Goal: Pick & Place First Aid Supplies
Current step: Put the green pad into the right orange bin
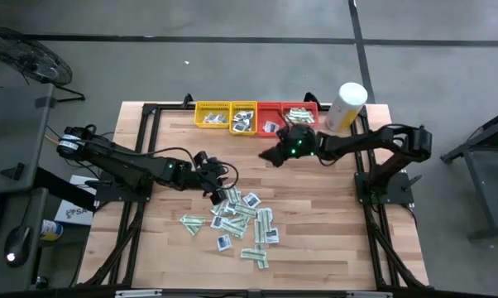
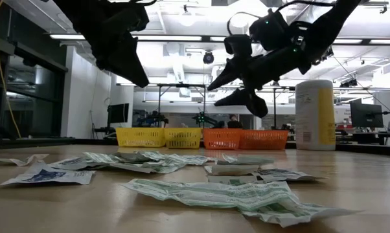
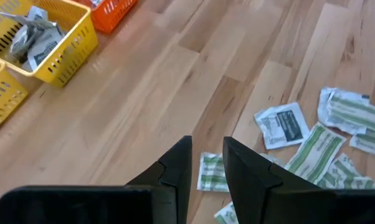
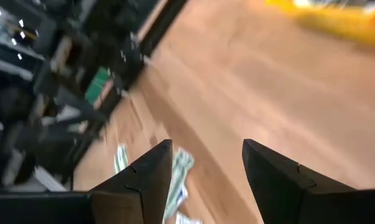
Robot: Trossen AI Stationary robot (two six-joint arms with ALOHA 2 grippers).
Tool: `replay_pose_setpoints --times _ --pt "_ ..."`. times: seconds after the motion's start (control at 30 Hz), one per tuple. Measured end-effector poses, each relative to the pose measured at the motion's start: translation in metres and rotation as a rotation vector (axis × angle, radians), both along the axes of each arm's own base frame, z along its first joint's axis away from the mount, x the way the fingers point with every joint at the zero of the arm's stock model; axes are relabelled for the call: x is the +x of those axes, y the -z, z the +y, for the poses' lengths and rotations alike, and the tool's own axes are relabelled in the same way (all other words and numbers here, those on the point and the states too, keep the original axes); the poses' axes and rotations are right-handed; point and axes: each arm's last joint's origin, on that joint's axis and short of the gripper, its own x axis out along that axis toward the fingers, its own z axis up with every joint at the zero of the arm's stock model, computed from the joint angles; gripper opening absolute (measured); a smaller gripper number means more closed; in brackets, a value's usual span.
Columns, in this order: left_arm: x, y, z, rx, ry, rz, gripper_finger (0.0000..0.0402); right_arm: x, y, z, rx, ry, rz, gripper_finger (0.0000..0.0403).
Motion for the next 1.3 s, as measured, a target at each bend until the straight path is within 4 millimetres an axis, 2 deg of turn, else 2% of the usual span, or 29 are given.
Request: replay_pose_setpoints --times 0.2,0.5,0.67,0.83,0.93,1.2,1.3 --pt "0.004 0.009 0.008 -0.079 0.007 0.052 0.009 0.002 0.007 0.022 0.024 -0.063 0.076 0.0188" --pt "0.018 0.038 0.059 -0.469 -0.044 0.16 0.0093 0.005 0.008 0.045 0.045 -0.126 0.095 0.0188" --pt "0.022 0.054 0.076 -0.57 0.009 0.215 0.0135 0.006 0.008 0.05 0.039 -0.134 0.098 0.0188" --pt "0.031 0.072 0.08 -0.676 0.077 0.241 0.0197 0.005 0.009 0.049 0.038 -0.134 0.102 0.0188" --pt "0.035 0.084 0.08 -0.66 0.063 0.26 0.0219 0.005 0.009 0.049 0.037 -0.134 0.102 0.0188" --pt "0.038 0.095 0.082 -0.644 -0.003 0.285 0.0229 0.005 0.009 0.049 0.036 -0.136 0.11 0.0188" --pt "0.039 0.099 0.081 -0.701 0.027 0.293 0.0229 0.005 0.01 0.049 0.033 -0.138 0.115 0.0188"
